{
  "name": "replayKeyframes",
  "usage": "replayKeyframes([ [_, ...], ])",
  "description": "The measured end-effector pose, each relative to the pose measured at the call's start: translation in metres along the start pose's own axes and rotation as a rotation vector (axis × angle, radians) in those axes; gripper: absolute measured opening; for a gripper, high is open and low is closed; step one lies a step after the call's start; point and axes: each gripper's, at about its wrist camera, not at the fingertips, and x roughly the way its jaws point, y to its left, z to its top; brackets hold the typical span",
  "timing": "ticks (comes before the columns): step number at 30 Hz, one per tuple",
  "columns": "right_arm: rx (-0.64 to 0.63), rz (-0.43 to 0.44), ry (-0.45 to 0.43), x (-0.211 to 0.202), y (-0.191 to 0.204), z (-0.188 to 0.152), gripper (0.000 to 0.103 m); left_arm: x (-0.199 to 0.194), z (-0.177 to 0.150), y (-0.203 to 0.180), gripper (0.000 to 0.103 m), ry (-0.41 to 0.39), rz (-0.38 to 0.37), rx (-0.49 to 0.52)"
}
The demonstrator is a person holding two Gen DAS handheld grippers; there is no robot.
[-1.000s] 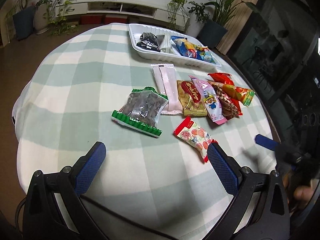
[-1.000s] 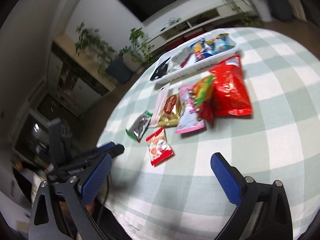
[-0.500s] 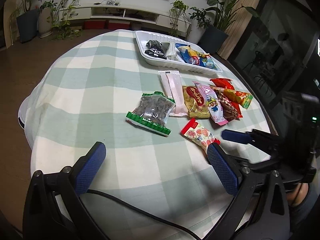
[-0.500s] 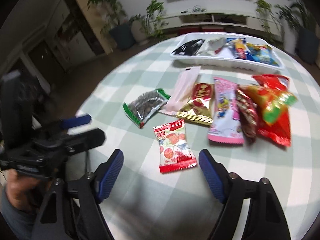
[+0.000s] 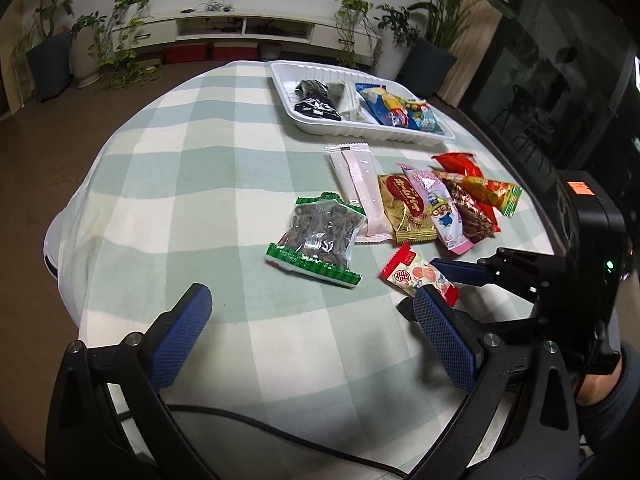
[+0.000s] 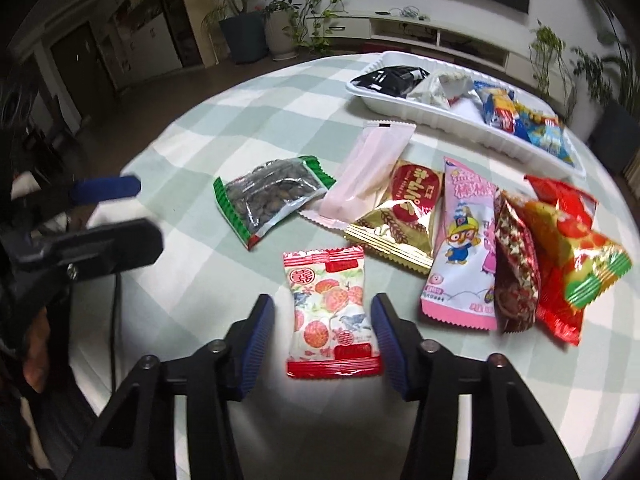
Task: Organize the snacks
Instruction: 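Grasp the green-edged nut bag with the left gripper while the right gripper grasps the red-and-white cookie packet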
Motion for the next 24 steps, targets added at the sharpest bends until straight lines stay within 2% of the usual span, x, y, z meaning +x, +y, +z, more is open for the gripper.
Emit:
replayKeyframes([
  [2,0.0,0.003,0.002,-0.002,-0.003,-0.001,0.043,0.006,0.005,-0.004,0.102,0.022,0.01,0.031],
  [5,0.002,0.012,0.01,-0.006,-0.006,-0.005,0.041,0.016,0.012,-0.011,0.102,0.056,0.037,0.083],
  [19,0.067,0.04,0.018,-0.032,-0.021,-0.038,0.039,0.076,0.045,-0.031,0.102,0.208,0.143,0.267],
  [21,0.071,0.04,0.018,-0.034,-0.023,-0.04,0.039,0.086,0.048,-0.029,0.097,0.231,0.157,0.272],
  [23,0.073,0.041,0.016,-0.036,-0.024,-0.042,0.039,0.093,0.05,-0.026,0.081,0.251,0.157,0.264],
  [24,0.074,0.042,0.016,-0.036,-0.025,-0.042,0.039,0.096,0.051,-0.024,0.08,0.259,0.156,0.263],
])
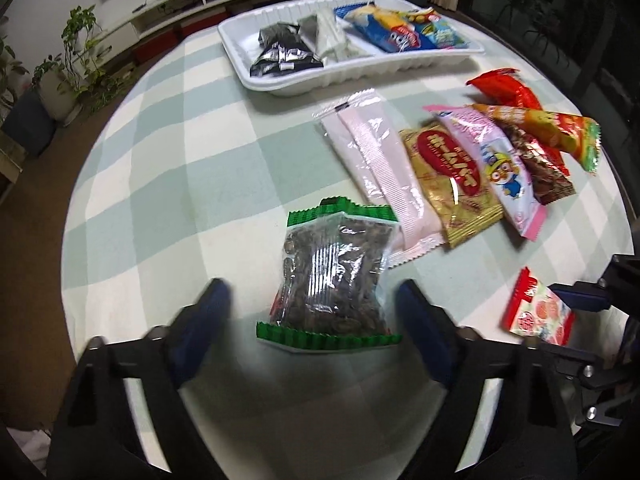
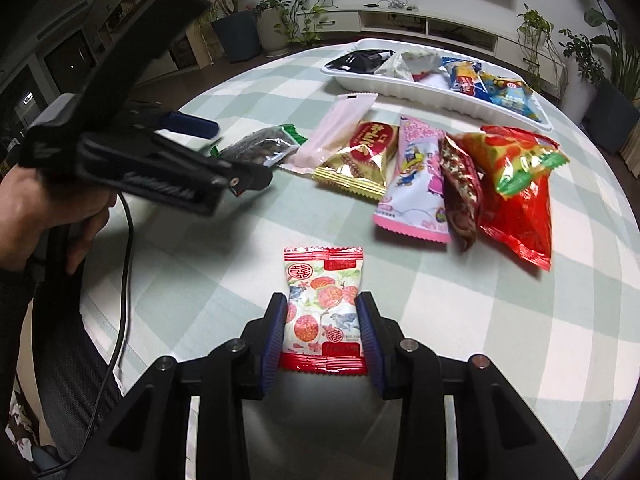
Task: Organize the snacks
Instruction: 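Grasp the green-edged nut bag with the left gripper while the right gripper grasps the red-and-white cookie packet, then lift the nut bag and cookie packet and carry both toward the white tray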
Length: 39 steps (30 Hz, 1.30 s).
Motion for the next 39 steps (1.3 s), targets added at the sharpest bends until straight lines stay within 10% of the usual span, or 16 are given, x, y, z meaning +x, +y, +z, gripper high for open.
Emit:
replayKeyframes([
  [4,0.001,0.001,0.0,0.0,0.0,0.001,0.039,0.004,0.005,0.002,0.078,0.008,-0.004,0.008],
  [8,0.002,0.002,0.0,0.001,0.0,0.001,0.039,0.002,0.008,0.003,0.047,0.0,-0.032,-0.001],
  [16,0.022,0.015,-0.005,-0.001,-0.001,0.0,0.038,-0.005,0.001,0.002,0.035,-0.015,-0.066,-0.024],
  [25,0.089,0.064,-0.019,-0.002,-0.011,-0.004,0.037,-0.021,-0.021,0.011,0.031,-0.058,-0.151,-0.102],
  [39,0.289,0.24,-0.091,-0.021,-0.046,-0.003,0.037,-0.057,-0.029,0.01,0.031,-0.209,-0.482,-0.276],
])
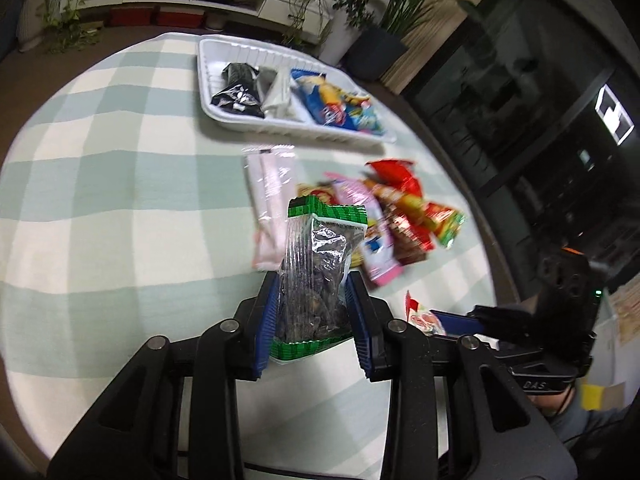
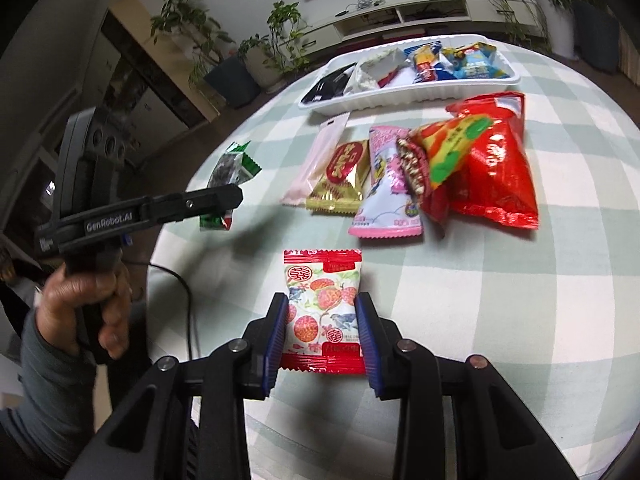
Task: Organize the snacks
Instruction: 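Lift the nut bag and cookie packet and carry both toward the white tray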
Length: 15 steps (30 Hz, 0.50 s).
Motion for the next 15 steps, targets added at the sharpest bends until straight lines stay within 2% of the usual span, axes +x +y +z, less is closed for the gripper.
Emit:
replayKeyframes([
  [9,0.131,0.059,-0.106,-0.041,-0.038,0.022,0.037,-0.009,0.025,0.002,0.031,-0.067,-0.079,-0.046],
  [12,0.165,0.05,-0.146,-0.056,-0.053,0.031,0.036,-0.014,0.038,0.003,0.031,-0.091,-0.101,-0.057],
  [13,0.175,0.048,-0.158,-0.06,-0.057,0.035,0.021,-0.016,0.043,0.004,0.031,-0.101,-0.107,-0.058],
  [14,0.198,0.057,-0.173,-0.067,-0.064,0.04,0.013,-0.019,0.049,0.004,0.031,-0.112,-0.107,-0.057],
  [15,0.209,0.066,-0.188,-0.073,-0.068,0.043,0.013,-0.021,0.055,0.003,0.031,-0.121,-0.105,-0.056],
])
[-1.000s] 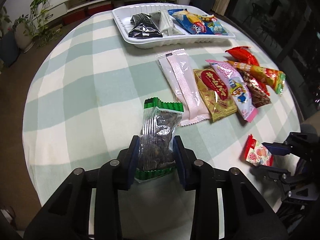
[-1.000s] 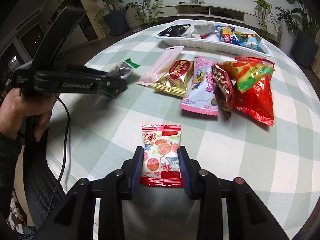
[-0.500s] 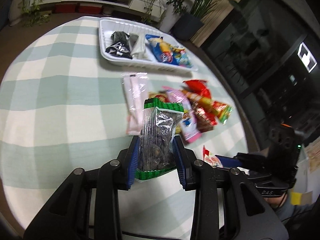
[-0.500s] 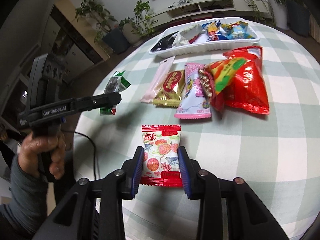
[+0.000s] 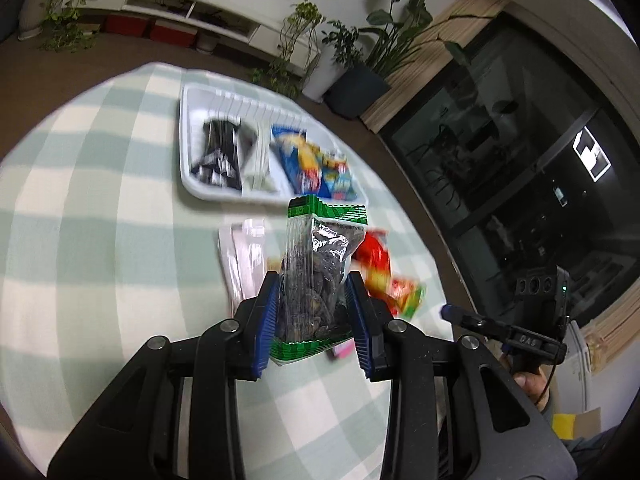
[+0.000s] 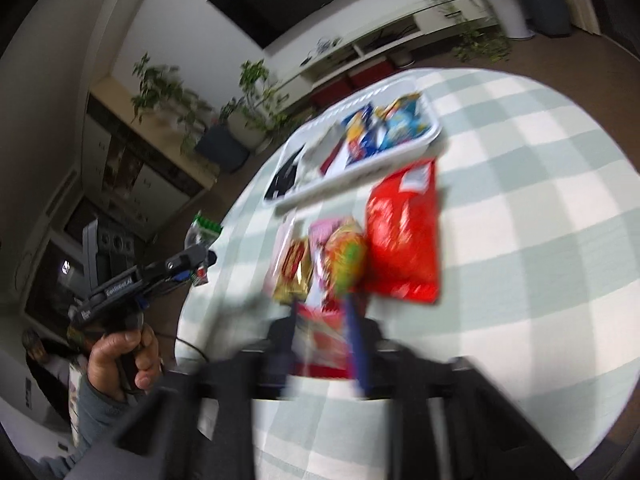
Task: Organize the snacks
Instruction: 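Lift the nut bag and cookie packet and carry both toward the white tray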
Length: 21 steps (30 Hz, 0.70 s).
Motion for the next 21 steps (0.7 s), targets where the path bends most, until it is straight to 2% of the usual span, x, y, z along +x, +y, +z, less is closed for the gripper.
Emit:
replayKeyframes([
  [2,-0.009,-0.007,-0.022,-0.007,-0.001,0.01,0.013,-0.003,0.011,-0.002,0.031,-0.015,0.003,0.008],
  [5,-0.061,-0.033,0.009,-0.003,0.005,0.015,0.013,0.0,0.017,-0.003,0.031,-0.011,0.005,0.009],
  [8,-0.163,-0.144,0.053,0.001,0.012,0.007,0.014,0.007,0.007,-0.004,0.031,0.013,0.018,0.013],
  [9,-0.182,-0.163,0.072,-0.001,0.01,0.005,0.021,0.01,0.003,-0.003,0.031,0.021,0.02,0.014],
  [10,-0.212,-0.192,0.106,0.002,0.008,0.002,0.049,0.012,-0.002,-0.002,0.031,0.032,0.021,0.011],
  [11,-0.253,-0.228,0.134,0.005,0.009,-0.001,0.071,0.017,-0.006,0.0,0.031,0.04,0.021,0.008],
  [12,-0.332,-0.29,0.162,0.009,0.01,-0.006,0.074,0.018,-0.01,0.001,0.031,0.046,0.023,0.005],
  [14,-0.49,-0.359,0.232,0.018,0.014,-0.014,0.074,0.019,-0.015,0.001,0.031,0.051,0.021,0.006],
  [16,-0.611,-0.344,0.287,0.027,0.015,-0.021,0.073,0.021,-0.02,0.0,0.031,0.055,0.017,0.007],
  [18,-0.729,-0.352,0.356,0.042,0.014,-0.025,0.069,0.021,-0.025,-0.003,0.031,0.06,0.018,0.013],
  [21,-0.811,-0.372,0.463,0.063,0.008,-0.028,0.061,0.021,-0.034,-0.008,0.031,0.068,0.017,0.022],
])
